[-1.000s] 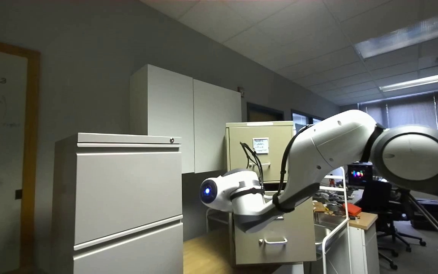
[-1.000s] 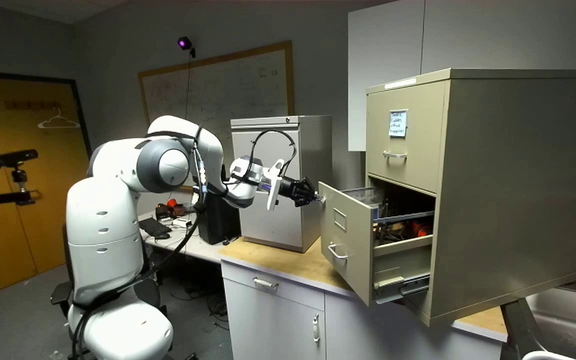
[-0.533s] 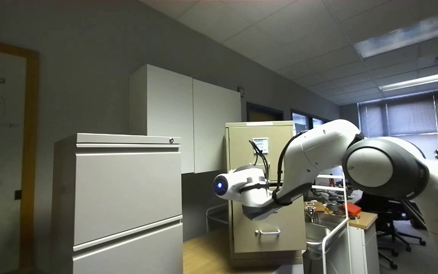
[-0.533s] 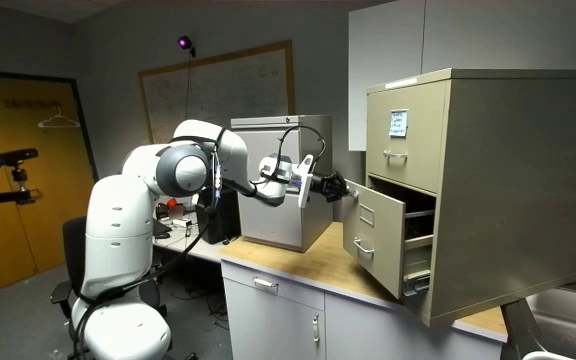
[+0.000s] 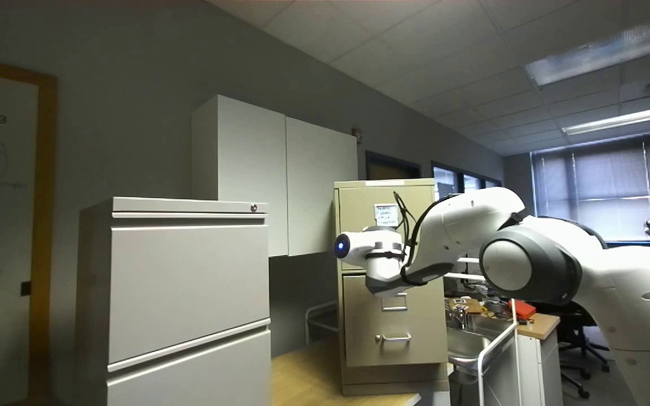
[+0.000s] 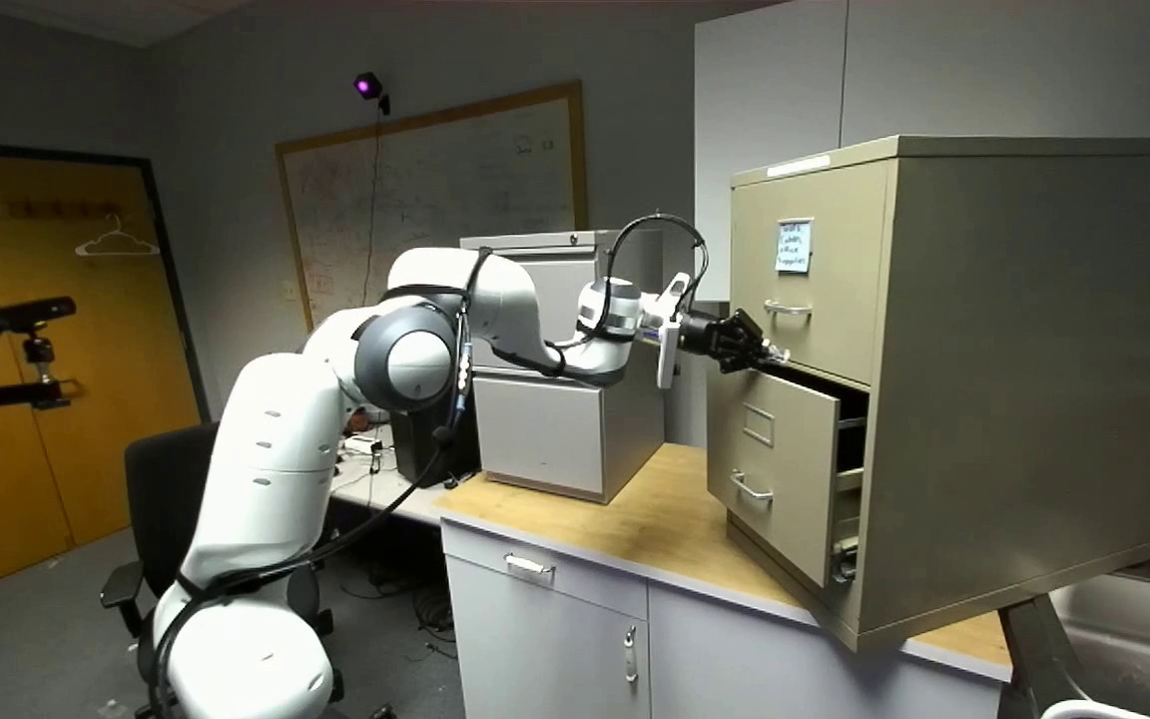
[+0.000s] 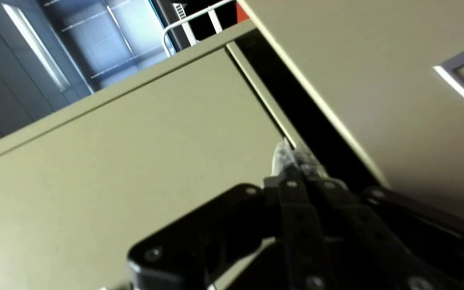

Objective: Close the bottom drawer

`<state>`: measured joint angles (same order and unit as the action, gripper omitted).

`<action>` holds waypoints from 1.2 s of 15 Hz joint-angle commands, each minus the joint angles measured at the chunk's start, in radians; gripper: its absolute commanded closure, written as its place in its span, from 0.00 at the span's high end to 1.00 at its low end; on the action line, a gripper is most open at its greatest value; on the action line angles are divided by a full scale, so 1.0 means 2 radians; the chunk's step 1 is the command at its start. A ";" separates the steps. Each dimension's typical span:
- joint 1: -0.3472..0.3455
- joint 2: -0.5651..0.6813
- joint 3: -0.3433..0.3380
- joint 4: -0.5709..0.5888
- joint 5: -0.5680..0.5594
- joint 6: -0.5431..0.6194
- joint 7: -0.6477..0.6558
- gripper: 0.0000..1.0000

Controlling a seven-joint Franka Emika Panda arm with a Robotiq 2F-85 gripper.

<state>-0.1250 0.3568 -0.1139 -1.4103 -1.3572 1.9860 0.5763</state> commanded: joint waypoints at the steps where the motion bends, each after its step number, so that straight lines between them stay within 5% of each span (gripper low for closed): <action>1: -0.036 0.059 -0.005 0.124 0.097 0.013 -0.024 0.00; 3: -0.054 0.080 0.000 0.176 0.175 0.036 -0.054 0.00; 6: -0.036 0.090 0.005 0.228 0.282 0.021 -0.089 0.00; 12: -0.040 0.019 0.085 0.170 0.403 0.031 -0.109 0.00; 18: -0.040 0.023 0.126 0.106 0.500 0.013 -0.179 0.00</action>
<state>-0.1916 0.4084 0.1029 -1.1217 -0.4158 2.0302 0.2989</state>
